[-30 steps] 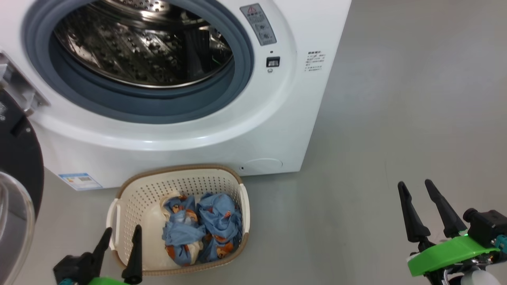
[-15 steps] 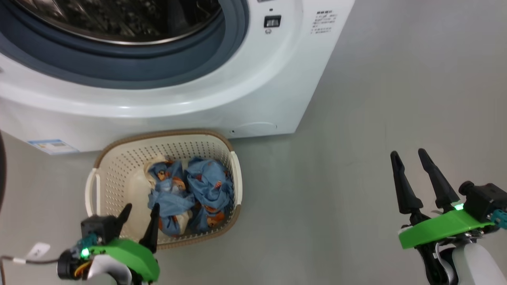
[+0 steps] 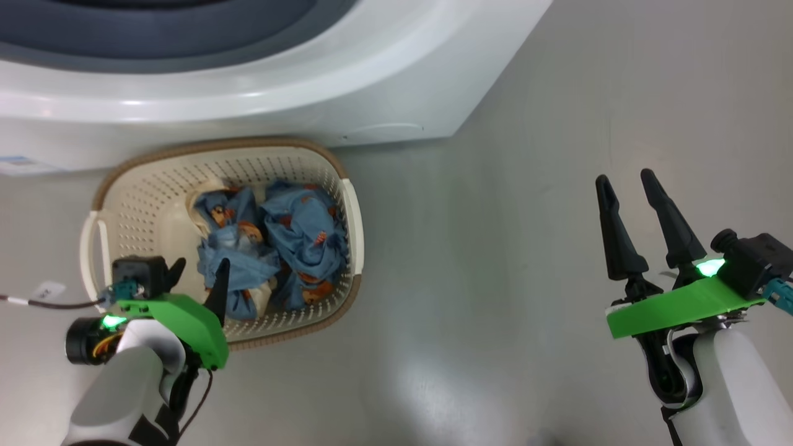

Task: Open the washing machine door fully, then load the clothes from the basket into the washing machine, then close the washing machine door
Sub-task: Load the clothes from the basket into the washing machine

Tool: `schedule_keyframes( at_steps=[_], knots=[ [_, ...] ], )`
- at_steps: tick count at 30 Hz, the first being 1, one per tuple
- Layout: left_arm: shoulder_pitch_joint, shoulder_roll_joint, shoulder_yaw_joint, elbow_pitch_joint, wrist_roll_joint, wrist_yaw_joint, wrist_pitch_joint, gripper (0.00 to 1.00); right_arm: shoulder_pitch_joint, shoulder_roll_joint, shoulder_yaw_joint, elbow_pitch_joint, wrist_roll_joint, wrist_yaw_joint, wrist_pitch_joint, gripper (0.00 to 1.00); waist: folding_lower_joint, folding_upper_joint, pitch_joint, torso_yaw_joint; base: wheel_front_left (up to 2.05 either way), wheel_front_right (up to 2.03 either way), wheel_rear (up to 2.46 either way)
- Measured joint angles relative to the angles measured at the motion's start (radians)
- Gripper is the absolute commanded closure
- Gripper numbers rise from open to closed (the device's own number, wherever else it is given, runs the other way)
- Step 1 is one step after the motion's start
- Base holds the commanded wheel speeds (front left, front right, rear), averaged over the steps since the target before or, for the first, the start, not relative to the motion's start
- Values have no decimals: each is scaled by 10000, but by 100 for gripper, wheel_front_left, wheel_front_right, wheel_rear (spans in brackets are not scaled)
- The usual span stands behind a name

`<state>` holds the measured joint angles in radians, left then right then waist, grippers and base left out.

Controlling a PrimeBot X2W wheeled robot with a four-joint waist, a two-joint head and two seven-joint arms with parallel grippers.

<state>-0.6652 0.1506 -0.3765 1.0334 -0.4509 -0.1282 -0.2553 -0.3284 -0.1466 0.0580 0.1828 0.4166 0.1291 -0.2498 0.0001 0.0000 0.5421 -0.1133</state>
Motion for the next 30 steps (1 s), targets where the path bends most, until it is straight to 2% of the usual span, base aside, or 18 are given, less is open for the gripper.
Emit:
schedule_keyframes(
  at_steps=[8,17,30],
  knots=[
    [-1191,109,-1064,1277,-589,0,142,0,-450,12,90,-102,0,0,0,0,0,0,991,-125,0,0,0],
    [-2173,410,-2086,1724,-1360,-10,1256,0,-907,12,221,-316,-2,0,-2,0,0,0,1913,-272,0,0,0],
    [-3047,953,-3045,1772,-2382,-10,2052,0,-1130,186,330,-545,-13,0,-73,0,0,0,2888,-665,0,0,0]
  ],
)
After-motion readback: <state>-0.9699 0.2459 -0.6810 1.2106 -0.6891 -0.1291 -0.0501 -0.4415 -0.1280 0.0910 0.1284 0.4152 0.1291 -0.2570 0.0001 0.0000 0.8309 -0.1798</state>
